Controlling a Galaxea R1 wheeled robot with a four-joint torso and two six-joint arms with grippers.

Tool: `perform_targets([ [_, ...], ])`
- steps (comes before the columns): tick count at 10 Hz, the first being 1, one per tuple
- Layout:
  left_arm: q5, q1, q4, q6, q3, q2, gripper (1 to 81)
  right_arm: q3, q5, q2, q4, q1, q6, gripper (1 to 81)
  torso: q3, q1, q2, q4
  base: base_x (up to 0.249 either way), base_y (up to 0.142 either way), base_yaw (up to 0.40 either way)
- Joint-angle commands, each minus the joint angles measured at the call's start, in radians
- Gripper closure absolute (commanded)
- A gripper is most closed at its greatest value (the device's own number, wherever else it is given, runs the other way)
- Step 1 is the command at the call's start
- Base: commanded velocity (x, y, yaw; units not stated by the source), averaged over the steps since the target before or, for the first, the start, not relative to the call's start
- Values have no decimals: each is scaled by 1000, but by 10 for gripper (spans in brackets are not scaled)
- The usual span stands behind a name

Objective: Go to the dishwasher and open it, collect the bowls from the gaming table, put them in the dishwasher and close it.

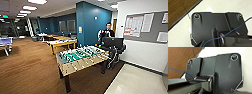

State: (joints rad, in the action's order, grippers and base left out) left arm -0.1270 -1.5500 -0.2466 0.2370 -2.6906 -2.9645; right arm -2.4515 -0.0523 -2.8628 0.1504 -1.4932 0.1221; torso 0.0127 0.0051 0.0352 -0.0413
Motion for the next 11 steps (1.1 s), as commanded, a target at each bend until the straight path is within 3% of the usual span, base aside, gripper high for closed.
perform_targets([
  [1,46,49,1,-1,-2,4,10,6,-52,7,9,55,-6,10,0,0,0,0,0,0,378],
  [11,49,47,3,2,-3,2,10,-3,-52,0,9,52,-6,10,0,-1,0,0,0,0,341],
])
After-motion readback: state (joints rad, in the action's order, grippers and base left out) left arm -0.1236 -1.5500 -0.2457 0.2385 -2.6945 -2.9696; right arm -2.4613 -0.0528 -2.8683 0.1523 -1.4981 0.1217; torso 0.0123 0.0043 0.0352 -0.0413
